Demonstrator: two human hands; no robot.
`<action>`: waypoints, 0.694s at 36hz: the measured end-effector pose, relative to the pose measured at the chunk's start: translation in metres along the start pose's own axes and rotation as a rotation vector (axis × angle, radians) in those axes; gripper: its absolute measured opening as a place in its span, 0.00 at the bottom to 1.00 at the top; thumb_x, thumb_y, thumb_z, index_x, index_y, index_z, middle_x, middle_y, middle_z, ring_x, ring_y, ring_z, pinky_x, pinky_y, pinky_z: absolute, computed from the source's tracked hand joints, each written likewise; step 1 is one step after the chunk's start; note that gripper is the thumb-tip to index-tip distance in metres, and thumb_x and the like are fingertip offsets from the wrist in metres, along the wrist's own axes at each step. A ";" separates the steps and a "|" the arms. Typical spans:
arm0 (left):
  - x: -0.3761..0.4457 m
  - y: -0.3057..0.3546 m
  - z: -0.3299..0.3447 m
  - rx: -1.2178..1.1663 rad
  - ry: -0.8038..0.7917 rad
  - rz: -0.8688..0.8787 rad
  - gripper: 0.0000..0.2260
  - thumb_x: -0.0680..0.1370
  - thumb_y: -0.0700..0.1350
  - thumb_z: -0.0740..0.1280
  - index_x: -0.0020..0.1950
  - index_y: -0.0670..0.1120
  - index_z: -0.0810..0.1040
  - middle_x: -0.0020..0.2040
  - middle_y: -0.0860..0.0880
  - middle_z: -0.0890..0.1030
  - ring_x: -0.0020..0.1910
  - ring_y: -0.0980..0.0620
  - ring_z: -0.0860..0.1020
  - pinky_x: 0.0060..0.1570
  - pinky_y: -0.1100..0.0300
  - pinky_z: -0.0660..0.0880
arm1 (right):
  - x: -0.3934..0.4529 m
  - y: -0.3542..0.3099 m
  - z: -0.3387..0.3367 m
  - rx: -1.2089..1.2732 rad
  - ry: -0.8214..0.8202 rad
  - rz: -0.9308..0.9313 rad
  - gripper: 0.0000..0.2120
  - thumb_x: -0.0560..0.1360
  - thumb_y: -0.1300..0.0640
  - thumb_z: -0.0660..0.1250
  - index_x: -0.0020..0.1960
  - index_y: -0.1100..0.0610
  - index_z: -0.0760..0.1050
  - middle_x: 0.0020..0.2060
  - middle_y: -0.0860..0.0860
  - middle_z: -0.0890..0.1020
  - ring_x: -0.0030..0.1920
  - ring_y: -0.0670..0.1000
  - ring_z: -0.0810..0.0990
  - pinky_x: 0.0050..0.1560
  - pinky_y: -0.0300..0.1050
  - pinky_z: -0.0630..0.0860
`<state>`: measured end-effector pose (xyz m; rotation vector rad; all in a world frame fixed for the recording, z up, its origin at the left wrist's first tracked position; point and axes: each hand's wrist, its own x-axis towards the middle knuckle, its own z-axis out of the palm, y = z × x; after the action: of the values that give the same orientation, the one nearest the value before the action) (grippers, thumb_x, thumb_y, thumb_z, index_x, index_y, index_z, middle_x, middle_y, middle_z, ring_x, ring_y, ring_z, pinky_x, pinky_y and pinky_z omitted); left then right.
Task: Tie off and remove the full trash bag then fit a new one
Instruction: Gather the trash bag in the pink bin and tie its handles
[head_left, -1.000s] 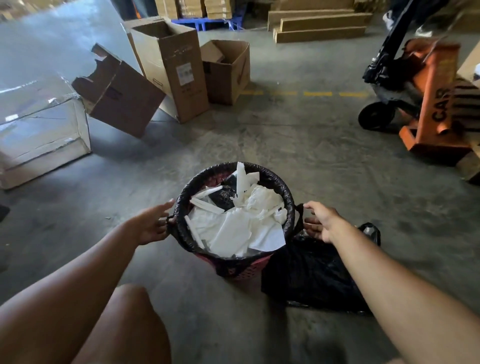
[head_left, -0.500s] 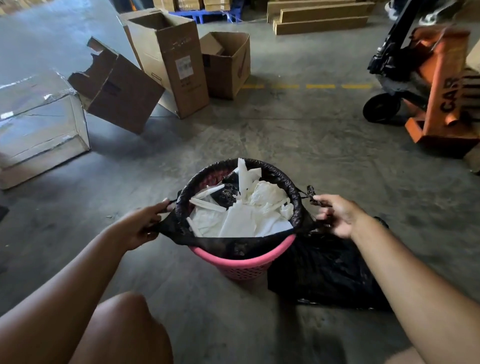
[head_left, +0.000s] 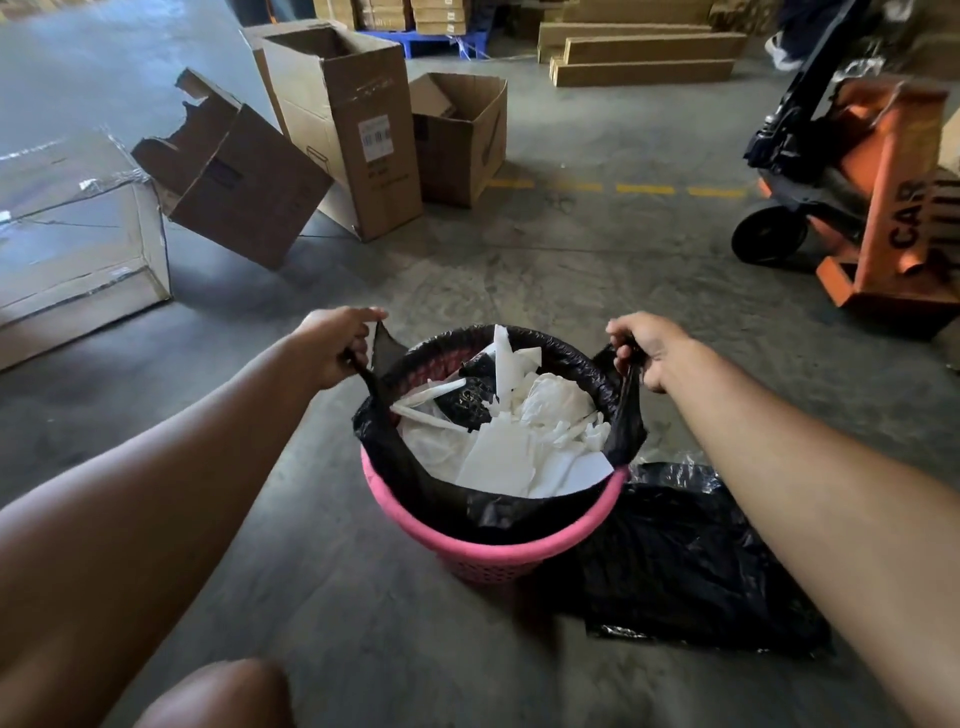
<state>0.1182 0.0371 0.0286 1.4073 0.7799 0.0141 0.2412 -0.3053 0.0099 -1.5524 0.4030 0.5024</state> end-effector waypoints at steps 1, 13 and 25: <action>-0.003 0.003 -0.001 -0.053 0.021 0.052 0.03 0.77 0.44 0.71 0.49 0.47 0.81 0.29 0.53 0.62 0.21 0.57 0.60 0.23 0.64 0.60 | -0.004 -0.006 0.001 0.034 0.012 -0.058 0.11 0.74 0.64 0.65 0.34 0.55 0.72 0.27 0.49 0.72 0.15 0.42 0.63 0.23 0.34 0.66; -0.061 -0.028 -0.079 0.400 0.001 0.117 0.14 0.78 0.52 0.71 0.50 0.40 0.83 0.37 0.48 0.71 0.32 0.52 0.68 0.35 0.60 0.68 | -0.048 0.000 -0.067 -1.004 0.089 -0.281 0.08 0.67 0.57 0.81 0.38 0.58 0.83 0.29 0.52 0.79 0.32 0.52 0.75 0.34 0.39 0.68; -0.093 -0.027 -0.100 -0.267 -0.134 0.125 0.11 0.80 0.49 0.67 0.38 0.52 0.81 0.60 0.47 0.83 0.57 0.53 0.82 0.64 0.55 0.70 | -0.094 0.002 -0.104 0.136 -0.254 -0.192 0.03 0.72 0.56 0.72 0.42 0.55 0.79 0.49 0.54 0.84 0.42 0.47 0.84 0.53 0.45 0.76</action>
<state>-0.0133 0.0762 0.0528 1.1874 0.5560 0.1158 0.1683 -0.4141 0.0601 -1.3596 0.0896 0.5037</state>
